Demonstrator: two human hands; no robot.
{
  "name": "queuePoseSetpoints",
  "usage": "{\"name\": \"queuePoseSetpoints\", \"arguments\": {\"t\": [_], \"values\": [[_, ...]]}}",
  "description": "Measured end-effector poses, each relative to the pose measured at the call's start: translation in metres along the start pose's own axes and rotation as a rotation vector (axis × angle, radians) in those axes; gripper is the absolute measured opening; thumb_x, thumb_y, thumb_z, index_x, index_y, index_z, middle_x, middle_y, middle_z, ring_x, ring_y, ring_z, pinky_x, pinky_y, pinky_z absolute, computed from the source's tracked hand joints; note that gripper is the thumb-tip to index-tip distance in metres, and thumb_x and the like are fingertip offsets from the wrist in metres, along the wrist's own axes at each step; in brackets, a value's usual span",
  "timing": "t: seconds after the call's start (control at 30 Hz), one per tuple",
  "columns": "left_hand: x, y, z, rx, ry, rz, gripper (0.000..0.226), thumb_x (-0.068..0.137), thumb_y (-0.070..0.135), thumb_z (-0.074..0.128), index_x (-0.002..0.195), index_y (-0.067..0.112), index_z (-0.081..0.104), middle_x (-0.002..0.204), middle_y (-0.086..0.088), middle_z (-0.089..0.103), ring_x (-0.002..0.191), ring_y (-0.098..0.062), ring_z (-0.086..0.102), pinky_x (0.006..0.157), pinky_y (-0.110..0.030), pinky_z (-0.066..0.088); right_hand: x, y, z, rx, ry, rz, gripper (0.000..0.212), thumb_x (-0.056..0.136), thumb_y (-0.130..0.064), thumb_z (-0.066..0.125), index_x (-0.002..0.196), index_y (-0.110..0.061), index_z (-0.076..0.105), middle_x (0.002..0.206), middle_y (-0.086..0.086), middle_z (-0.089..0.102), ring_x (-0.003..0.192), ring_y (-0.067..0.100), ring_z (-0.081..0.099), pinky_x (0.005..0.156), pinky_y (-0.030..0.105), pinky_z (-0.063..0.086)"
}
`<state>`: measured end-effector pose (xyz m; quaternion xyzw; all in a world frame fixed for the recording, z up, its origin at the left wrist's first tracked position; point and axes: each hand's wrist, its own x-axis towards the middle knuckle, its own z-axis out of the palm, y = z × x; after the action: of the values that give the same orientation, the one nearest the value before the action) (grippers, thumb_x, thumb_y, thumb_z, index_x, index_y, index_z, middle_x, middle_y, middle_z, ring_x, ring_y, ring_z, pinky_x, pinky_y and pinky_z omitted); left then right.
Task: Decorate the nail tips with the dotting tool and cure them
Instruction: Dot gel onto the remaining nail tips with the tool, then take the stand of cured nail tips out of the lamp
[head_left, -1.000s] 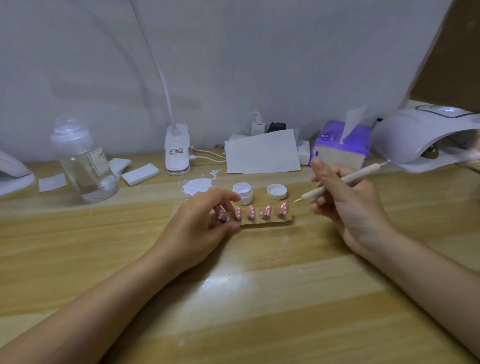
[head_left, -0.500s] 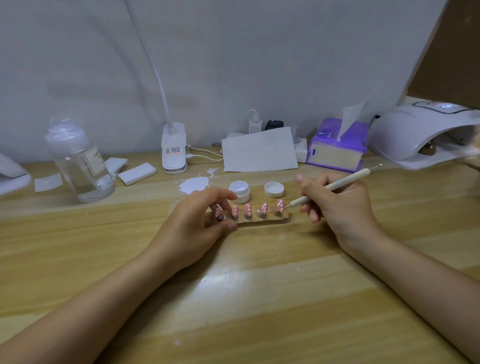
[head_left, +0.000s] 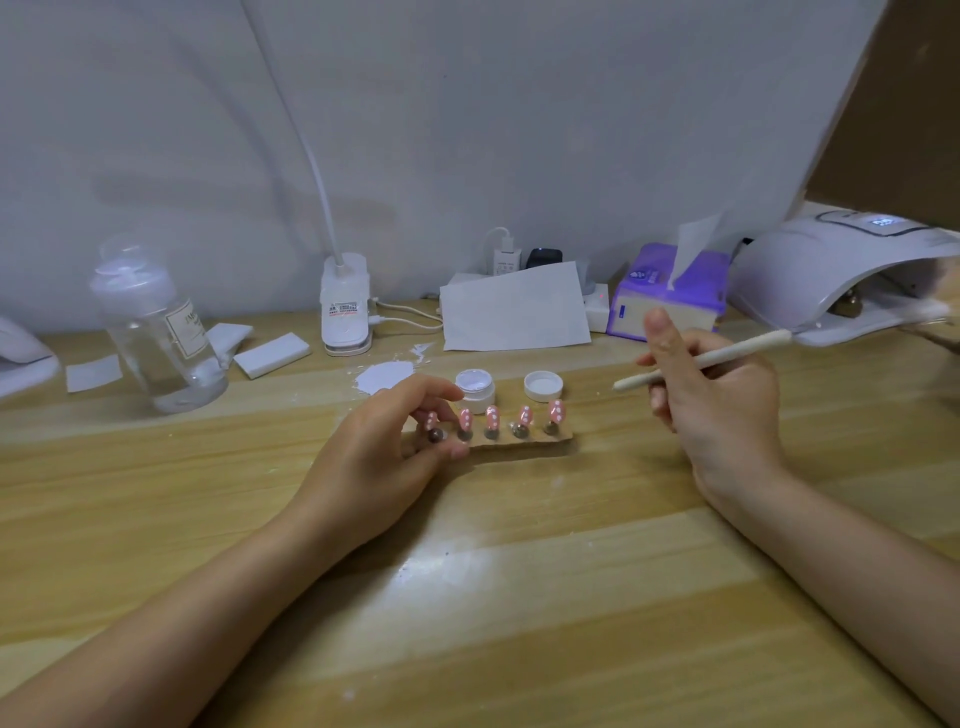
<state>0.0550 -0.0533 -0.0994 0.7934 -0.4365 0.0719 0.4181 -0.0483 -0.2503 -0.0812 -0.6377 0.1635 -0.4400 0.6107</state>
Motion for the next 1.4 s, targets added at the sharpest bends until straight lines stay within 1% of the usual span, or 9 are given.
{"name": "queuePoseSetpoints", "arguments": {"t": [0.13, 0.23, 0.33, 0.43, 0.6, 0.93, 1.03, 1.17, 1.4], "values": [[0.000, 0.002, -0.001, -0.014, 0.097, 0.016, 0.048, 0.072, 0.007, 0.075, 0.093, 0.041, 0.048, 0.083, 0.021, 0.060, 0.086, 0.005, 0.053, 0.072, 0.000, 0.033, 0.003, 0.005, -0.014, -0.462, -0.214, -0.313, 0.003, 0.077, -0.019, 0.072, 0.078, -0.017, 0.070, 0.061, -0.021, 0.059, 0.057, -0.005, 0.052, 0.057, 0.004, 0.037], [0.000, 0.002, -0.002, -0.033, 0.158, 0.018, 0.044, 0.072, 0.007, 0.074, 0.096, 0.035, 0.051, 0.084, 0.022, 0.060, 0.085, 0.007, 0.053, 0.072, 0.001, 0.033, 0.004, 0.010, -0.017, -0.826, -0.358, -0.434, 0.029, 0.076, -0.002, 0.069, 0.102, -0.014, 0.071, 0.083, -0.018, 0.060, 0.070, 0.002, 0.050, 0.067, 0.008, 0.038], [0.000, 0.003, -0.002, -0.046, 0.186, 0.016, 0.037, 0.072, 0.007, 0.074, 0.100, 0.023, 0.056, 0.084, 0.020, 0.061, 0.083, 0.010, 0.054, 0.073, 0.000, 0.034, 0.002, 0.012, -0.014, -0.994, -0.424, -0.428, 0.035, 0.081, -0.010, 0.065, 0.111, -0.027, 0.067, 0.083, -0.010, 0.062, 0.088, 0.014, 0.053, 0.067, 0.027, 0.038], [0.001, 0.005, -0.003, -0.048, 0.203, 0.015, 0.035, 0.072, 0.007, 0.074, 0.100, 0.020, 0.057, 0.084, 0.021, 0.060, 0.084, 0.015, 0.054, 0.074, -0.002, 0.036, 0.002, 0.014, -0.014, -1.058, -0.437, -0.455, 0.032, 0.084, -0.019, 0.062, 0.113, -0.033, 0.065, 0.071, -0.017, 0.047, 0.091, 0.012, 0.049, 0.059, 0.026, 0.023], [0.001, 0.007, -0.002, -0.037, 0.196, 0.022, 0.035, 0.072, 0.007, 0.074, 0.100, 0.019, 0.057, 0.085, 0.021, 0.060, 0.084, 0.017, 0.053, 0.074, -0.001, 0.036, 0.006, 0.018, -0.014, -1.178, -0.569, -0.496, 0.036, 0.091, -0.022, 0.049, 0.124, -0.034, 0.057, 0.108, -0.010, 0.060, 0.105, 0.012, 0.042, 0.071, 0.022, 0.029], [0.001, 0.007, 0.000, -0.007, 0.183, 0.022, 0.037, 0.071, 0.007, 0.074, 0.100, 0.022, 0.056, 0.086, 0.023, 0.059, 0.085, 0.018, 0.052, 0.072, 0.000, 0.035, 0.007, 0.019, -0.015, -1.115, -0.548, -0.504, 0.034, 0.091, -0.016, 0.050, 0.118, -0.032, 0.062, 0.100, -0.004, 0.058, 0.101, 0.014, 0.046, 0.070, 0.025, 0.032], [0.001, 0.009, -0.001, 0.002, 0.175, 0.034, 0.038, 0.071, 0.009, 0.074, 0.099, 0.025, 0.055, 0.085, 0.023, 0.060, 0.088, 0.016, 0.053, 0.072, 0.001, 0.035, 0.008, 0.009, -0.012, -0.837, -0.437, -0.370, 0.028, 0.087, -0.010, 0.055, 0.104, -0.025, 0.070, 0.074, -0.016, 0.054, 0.075, -0.004, 0.050, 0.065, 0.009, 0.035], [0.004, 0.018, -0.002, -0.026, 0.158, 0.060, 0.035, 0.068, 0.028, 0.067, 0.099, 0.036, 0.051, 0.092, 0.034, 0.061, 0.089, 0.014, 0.054, 0.075, -0.003, 0.038, 0.016, -0.018, -0.011, -0.461, -0.583, 0.185, 0.013, 0.086, -0.021, 0.061, 0.078, -0.022, 0.072, 0.065, -0.013, 0.066, 0.049, -0.006, 0.051, 0.047, 0.006, 0.037], [0.013, 0.039, -0.002, 0.008, 0.161, 0.163, 0.036, 0.064, 0.027, 0.074, 0.089, 0.041, 0.053, 0.096, 0.040, 0.056, 0.085, 0.018, 0.053, 0.076, 0.000, 0.036, 0.036, -0.048, -0.036, -0.234, -0.848, 0.539, 0.020, 0.067, -0.024, 0.069, 0.081, -0.010, 0.072, 0.067, 0.000, 0.067, 0.056, 0.003, 0.060, 0.048, 0.014, 0.047]]}}
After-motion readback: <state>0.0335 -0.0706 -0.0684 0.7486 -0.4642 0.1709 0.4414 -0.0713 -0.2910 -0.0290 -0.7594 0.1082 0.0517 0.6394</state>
